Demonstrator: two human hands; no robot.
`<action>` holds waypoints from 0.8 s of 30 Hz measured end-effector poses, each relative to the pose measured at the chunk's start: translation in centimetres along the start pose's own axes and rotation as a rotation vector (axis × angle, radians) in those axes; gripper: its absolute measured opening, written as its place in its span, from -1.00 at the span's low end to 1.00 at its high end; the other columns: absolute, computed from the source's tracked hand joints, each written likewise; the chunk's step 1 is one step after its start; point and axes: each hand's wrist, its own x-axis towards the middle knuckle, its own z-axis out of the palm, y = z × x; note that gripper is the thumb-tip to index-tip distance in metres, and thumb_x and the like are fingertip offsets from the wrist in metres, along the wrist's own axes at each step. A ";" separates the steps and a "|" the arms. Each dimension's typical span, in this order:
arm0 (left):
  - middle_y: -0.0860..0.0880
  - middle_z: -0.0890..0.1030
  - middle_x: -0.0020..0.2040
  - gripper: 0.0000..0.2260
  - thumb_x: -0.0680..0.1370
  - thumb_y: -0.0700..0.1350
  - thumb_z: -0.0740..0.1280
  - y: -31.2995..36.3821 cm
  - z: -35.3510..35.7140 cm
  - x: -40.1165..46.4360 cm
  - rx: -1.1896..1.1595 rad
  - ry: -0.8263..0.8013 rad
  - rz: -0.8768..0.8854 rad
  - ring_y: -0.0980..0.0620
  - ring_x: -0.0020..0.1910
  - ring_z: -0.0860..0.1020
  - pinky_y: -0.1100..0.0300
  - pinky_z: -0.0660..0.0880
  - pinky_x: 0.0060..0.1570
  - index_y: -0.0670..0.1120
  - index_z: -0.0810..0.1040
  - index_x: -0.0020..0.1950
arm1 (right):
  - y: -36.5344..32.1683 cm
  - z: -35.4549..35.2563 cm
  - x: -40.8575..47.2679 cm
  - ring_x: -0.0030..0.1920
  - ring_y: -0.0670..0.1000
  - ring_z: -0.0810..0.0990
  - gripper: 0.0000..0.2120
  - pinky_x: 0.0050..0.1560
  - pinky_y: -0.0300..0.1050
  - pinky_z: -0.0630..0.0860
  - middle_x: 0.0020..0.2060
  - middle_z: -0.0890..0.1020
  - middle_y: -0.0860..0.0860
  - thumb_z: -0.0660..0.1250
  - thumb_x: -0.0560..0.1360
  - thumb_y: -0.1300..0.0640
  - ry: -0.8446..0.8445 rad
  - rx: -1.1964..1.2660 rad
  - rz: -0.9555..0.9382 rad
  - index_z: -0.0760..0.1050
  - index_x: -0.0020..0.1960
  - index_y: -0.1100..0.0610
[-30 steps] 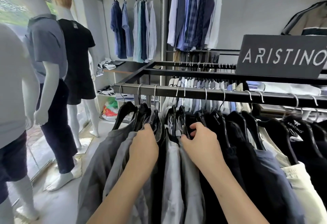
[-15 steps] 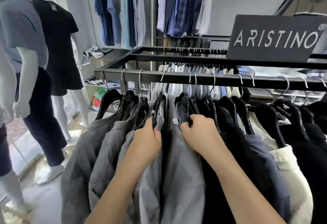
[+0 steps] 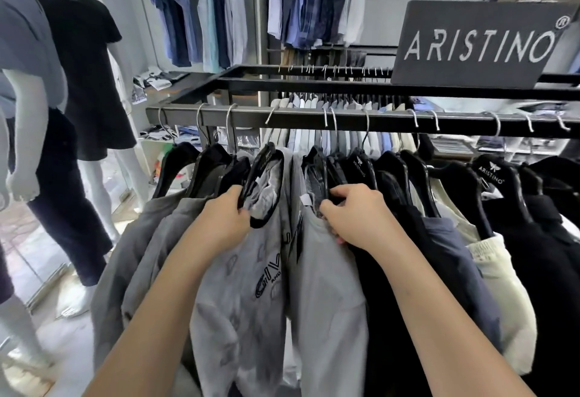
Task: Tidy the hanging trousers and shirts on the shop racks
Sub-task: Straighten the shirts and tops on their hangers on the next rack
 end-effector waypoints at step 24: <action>-0.30 0.57 -0.09 -0.86 0.60 -0.13 0.16 1.1 9.3 -3.7 -0.076 0.273 -0.203 -0.36 -0.10 0.54 -0.06 0.50 -0.15 -0.19 0.38 0.05 | 1.4 2.9 -0.3 -0.08 0.12 0.70 -0.65 -0.03 0.05 0.64 0.10 0.62 -0.06 0.31 0.51 0.10 0.129 0.281 -0.105 0.48 0.30 0.05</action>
